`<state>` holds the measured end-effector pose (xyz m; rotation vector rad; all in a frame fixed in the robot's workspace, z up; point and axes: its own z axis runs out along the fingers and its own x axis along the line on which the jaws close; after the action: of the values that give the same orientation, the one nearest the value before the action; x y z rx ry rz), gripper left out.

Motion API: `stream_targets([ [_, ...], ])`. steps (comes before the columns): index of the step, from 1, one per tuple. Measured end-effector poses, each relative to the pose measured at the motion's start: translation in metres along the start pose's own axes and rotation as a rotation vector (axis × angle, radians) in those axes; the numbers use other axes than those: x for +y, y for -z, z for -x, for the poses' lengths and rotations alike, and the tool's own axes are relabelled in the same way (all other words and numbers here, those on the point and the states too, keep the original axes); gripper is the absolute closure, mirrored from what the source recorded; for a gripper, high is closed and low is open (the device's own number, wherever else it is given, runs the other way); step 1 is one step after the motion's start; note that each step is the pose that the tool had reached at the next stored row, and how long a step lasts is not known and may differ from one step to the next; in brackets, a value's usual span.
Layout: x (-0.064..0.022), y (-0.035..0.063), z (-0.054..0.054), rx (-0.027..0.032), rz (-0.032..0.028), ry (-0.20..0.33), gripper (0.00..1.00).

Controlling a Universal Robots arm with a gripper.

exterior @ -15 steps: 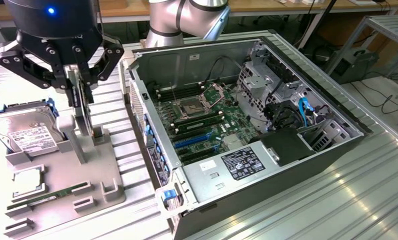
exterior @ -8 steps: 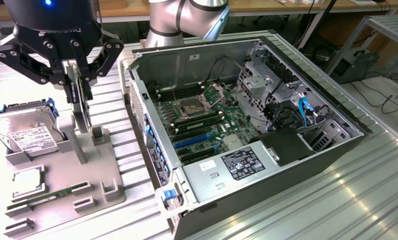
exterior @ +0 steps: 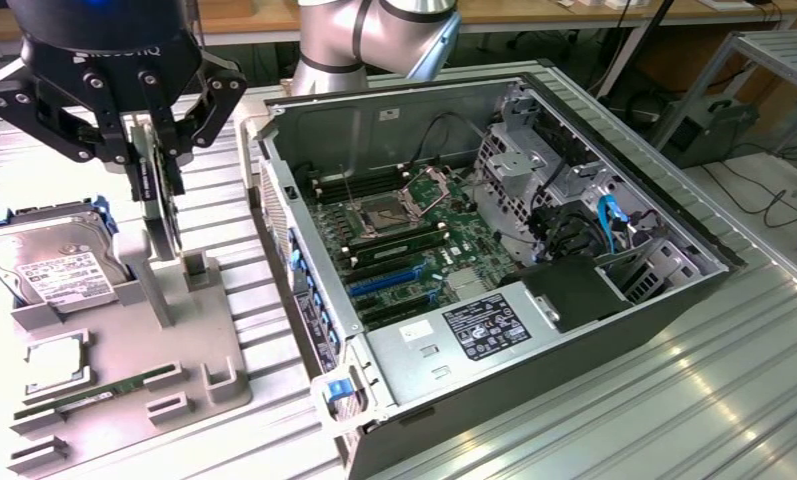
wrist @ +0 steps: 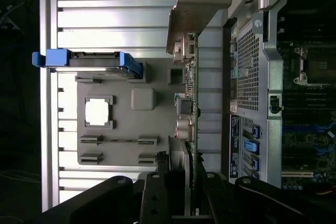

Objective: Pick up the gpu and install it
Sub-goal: 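Pick up the gpu and move the gpu toward the slot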

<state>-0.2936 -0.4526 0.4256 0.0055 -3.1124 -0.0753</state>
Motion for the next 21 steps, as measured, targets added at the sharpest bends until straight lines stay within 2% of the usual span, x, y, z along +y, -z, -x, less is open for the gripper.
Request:
stream_targets([
  [21,0.0000,0.0003,0.0088,0.0001,0.0000,0.000,0.72],
])
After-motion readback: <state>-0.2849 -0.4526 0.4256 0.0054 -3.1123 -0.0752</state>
